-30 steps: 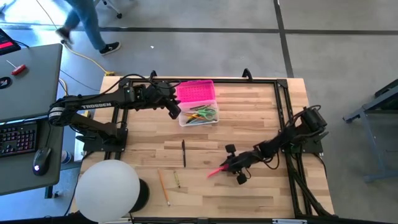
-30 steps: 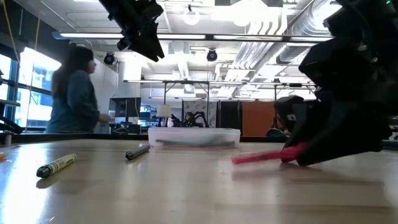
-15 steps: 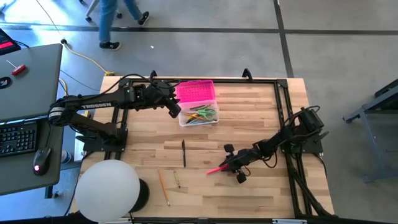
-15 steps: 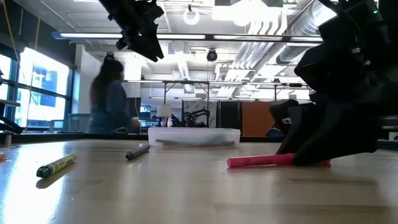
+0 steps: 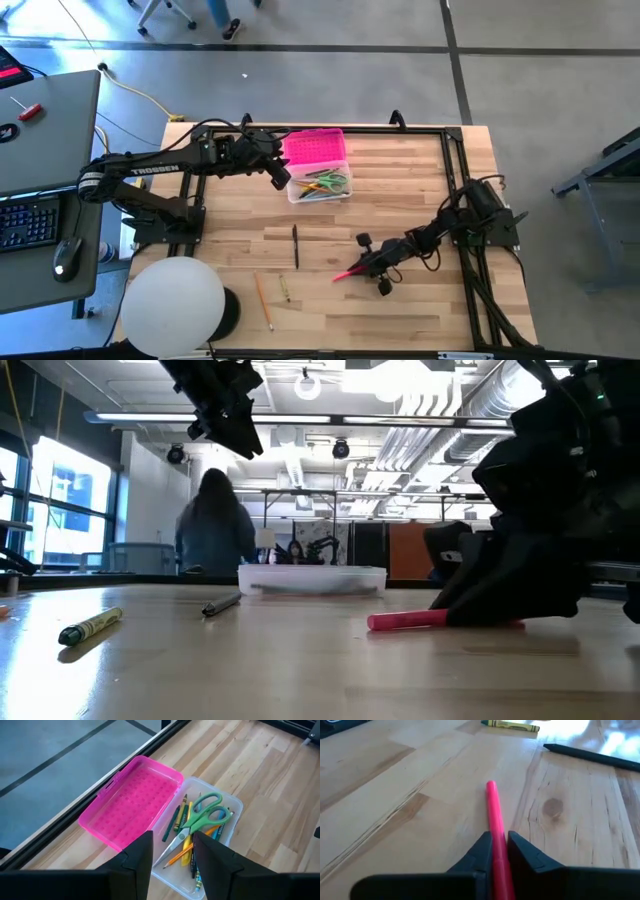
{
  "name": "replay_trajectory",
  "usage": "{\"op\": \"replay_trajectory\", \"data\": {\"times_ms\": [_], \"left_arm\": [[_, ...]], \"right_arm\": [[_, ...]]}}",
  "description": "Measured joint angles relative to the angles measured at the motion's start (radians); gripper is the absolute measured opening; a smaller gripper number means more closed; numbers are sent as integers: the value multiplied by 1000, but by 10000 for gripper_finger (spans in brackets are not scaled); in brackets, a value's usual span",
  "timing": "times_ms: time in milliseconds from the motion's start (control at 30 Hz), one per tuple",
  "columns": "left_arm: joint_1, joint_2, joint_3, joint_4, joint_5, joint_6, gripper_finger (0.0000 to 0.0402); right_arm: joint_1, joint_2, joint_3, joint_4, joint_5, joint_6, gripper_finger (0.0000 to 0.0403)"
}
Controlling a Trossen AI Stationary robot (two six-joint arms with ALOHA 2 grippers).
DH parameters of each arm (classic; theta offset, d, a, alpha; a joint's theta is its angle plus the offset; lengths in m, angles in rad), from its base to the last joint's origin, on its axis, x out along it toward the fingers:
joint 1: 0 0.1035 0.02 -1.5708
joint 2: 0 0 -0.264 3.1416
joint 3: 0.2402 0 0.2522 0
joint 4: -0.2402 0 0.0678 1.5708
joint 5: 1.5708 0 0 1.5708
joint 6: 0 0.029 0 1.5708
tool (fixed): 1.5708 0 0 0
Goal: Pick & place school supplies into a supply box
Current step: Put the pink pen into the pink supply box
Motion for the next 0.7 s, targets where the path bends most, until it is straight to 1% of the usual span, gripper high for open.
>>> {"op": "replay_trajectory", "data": {"times_ms": [33, 133, 200, 300, 433, 500, 567, 667, 700], "left_arm": [[0, 0, 0, 0, 0, 0, 175], [0, 0, 0, 0, 0, 0, 175], [0, 0, 0, 1, 0, 0, 175], [0, 0, 0, 7, 1, 0, 175], [0, 0, 0, 10, 6, 0, 175], [0, 0, 0, 11, 7, 1, 175], [0, 0, 0, 26, 6, 5, 175], [0, 0, 0, 50, 4, 22, 175], [0, 0, 0, 60, 5, 27, 175]], "right_arm": [[-3, -6, -1, 28, -5, -5, 31], [-17, -32, 5, 114, -22, -105, 24], [-41, -77, 18, 144, 26, -202, 19], [-96, -166, 35, 154, 115, -296, 19], [-212, -287, 73, 119, 155, -399, 24], [-291, -340, 112, 1, 150, -426, 30], [-372, -356, 183, -234, 118, -406, 30], [-461, -325, 320, -556, 59, -323, 23], [-482, -305, 368, -620, 54, -323, 20]]}}
